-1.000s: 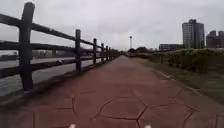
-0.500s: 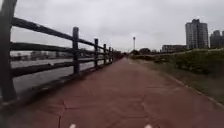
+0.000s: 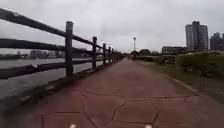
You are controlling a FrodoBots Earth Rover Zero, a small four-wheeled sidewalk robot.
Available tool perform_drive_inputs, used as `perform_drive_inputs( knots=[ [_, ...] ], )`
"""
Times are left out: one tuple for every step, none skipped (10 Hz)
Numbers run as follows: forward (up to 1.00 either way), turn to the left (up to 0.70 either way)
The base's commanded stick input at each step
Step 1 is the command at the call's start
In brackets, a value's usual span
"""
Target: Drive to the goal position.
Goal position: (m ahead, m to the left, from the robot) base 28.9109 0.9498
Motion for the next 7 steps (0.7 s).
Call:
perform_drive_inputs(
  knots=[
    [1.0,0.0],
    [1.0,0.0],
    [1.0,0.0],
    [1.0,0.0],
    [1.0,0.0],
    [1.0,0.0],
    [1.0,0.0]
  ],
)
